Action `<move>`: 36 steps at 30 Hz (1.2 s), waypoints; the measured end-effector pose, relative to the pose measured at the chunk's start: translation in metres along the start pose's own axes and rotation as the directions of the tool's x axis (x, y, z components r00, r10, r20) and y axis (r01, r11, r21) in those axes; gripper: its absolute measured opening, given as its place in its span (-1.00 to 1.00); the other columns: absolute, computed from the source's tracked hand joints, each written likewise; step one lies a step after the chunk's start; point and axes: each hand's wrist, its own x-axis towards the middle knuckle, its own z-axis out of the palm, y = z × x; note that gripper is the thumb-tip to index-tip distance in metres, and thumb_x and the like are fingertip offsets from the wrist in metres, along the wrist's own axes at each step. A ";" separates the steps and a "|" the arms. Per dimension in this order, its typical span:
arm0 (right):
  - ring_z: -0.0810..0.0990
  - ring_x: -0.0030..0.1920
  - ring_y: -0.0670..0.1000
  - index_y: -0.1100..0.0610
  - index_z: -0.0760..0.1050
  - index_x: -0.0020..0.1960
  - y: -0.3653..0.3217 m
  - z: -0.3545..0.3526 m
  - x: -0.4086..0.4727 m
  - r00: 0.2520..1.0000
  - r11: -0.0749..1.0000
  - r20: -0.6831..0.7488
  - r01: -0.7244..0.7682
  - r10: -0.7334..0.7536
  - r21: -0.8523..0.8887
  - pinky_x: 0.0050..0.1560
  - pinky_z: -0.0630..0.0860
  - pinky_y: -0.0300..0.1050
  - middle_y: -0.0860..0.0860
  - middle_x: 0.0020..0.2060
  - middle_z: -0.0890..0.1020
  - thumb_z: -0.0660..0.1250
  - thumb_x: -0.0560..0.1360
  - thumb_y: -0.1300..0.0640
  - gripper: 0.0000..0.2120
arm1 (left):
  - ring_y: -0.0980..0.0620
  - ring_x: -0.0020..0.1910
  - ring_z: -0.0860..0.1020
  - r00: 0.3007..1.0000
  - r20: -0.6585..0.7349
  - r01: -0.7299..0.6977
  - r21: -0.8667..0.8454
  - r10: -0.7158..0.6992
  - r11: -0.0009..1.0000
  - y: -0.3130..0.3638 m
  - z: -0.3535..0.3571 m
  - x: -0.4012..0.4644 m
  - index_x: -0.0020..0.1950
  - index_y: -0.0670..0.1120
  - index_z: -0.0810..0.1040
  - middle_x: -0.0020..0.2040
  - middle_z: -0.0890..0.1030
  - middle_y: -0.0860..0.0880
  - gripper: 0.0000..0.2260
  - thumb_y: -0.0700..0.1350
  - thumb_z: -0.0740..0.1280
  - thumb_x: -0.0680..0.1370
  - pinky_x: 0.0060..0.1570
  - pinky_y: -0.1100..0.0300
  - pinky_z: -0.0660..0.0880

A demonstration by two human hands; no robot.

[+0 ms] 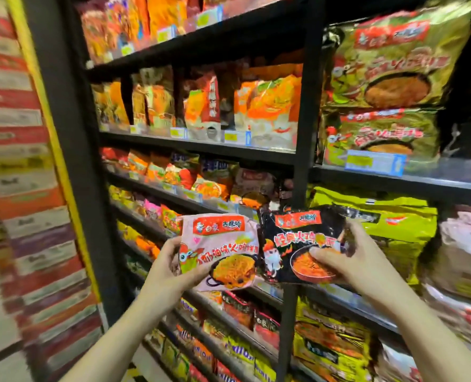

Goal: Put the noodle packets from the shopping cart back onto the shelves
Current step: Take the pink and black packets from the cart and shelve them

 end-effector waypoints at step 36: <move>0.73 0.05 -0.06 -0.31 0.43 0.16 -0.039 0.155 0.094 0.825 0.962 -0.566 -0.159 0.005 -0.223 0.15 0.62 0.17 -0.18 0.04 0.73 0.59 0.41 0.07 -0.50 | 0.16 -0.18 0.65 0.848 0.469 -0.281 0.007 0.245 0.960 -0.065 0.007 0.353 0.13 0.01 0.43 -0.09 0.69 -0.01 -0.57 -0.13 0.60 0.42 -0.13 0.09 0.57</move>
